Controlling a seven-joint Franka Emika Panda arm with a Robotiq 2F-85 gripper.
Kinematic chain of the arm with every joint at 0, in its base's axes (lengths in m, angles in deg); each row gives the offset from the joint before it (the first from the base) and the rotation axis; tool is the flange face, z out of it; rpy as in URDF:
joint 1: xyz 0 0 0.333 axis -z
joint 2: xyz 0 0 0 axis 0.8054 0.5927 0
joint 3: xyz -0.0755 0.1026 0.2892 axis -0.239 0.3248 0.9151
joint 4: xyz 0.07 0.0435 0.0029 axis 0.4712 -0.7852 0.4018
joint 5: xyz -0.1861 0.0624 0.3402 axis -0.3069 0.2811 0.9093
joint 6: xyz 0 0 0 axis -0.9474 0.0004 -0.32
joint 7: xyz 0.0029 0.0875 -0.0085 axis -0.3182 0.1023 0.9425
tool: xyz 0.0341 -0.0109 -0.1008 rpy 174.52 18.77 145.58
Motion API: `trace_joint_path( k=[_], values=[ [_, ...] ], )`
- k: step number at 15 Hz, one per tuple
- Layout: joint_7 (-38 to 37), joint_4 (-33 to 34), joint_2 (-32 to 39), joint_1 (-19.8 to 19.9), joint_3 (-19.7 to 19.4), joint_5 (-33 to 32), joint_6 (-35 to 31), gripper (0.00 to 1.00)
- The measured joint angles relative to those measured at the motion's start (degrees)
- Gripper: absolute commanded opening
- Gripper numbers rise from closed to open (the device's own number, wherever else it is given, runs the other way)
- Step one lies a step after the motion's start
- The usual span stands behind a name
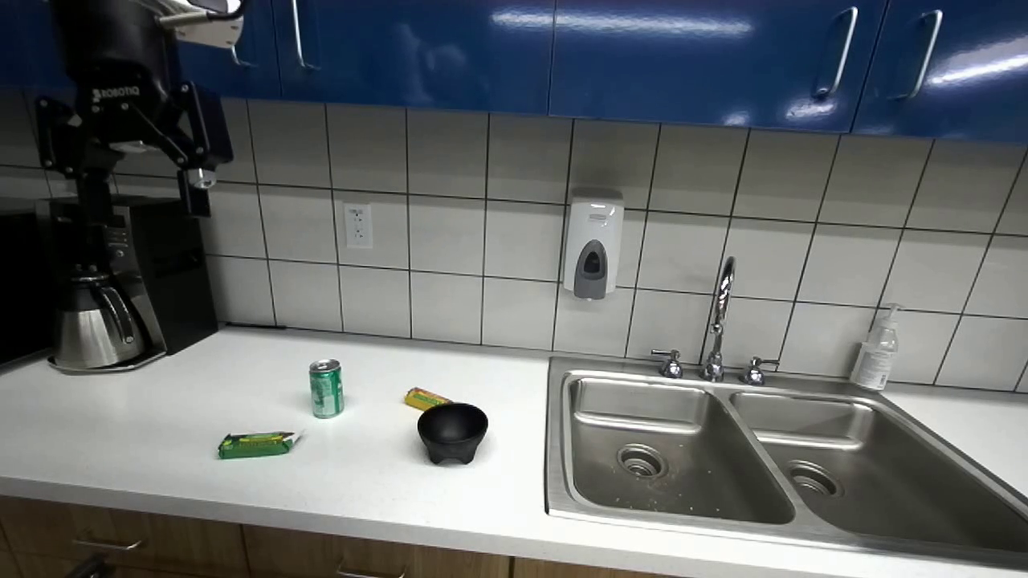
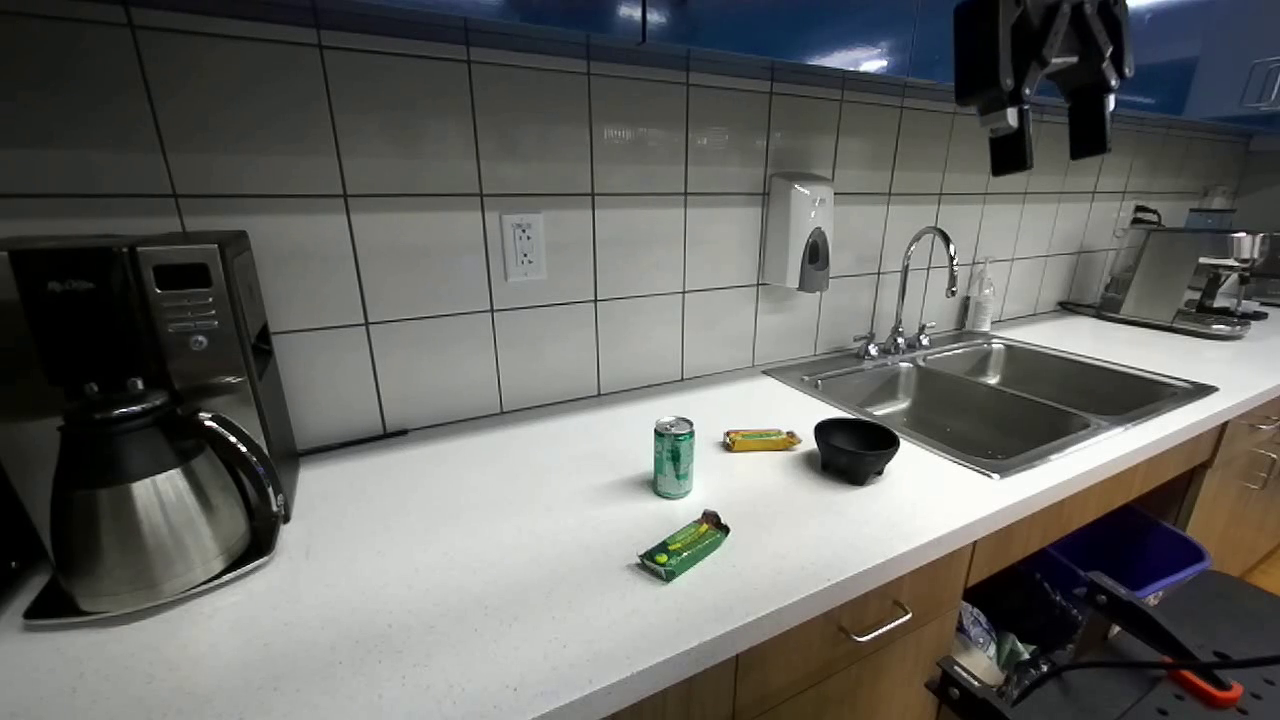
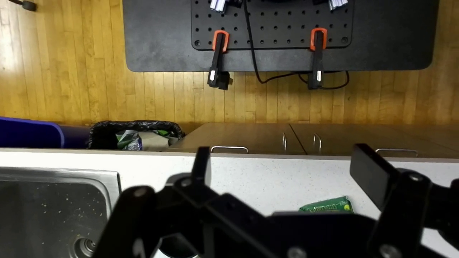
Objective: Lift the drink can and put it in the black bowl.
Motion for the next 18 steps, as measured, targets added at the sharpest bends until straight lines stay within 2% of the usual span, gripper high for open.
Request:
trace_joint_path(
  k=[7,18],
  values=[
    [-4.5,-3.8,2.1,0.0,1.2,4.5,-9.1,1.0],
    [-5.2,-9.8,8.5,-1.8,2.4,6.6,-27.5,1.0]
  ],
)
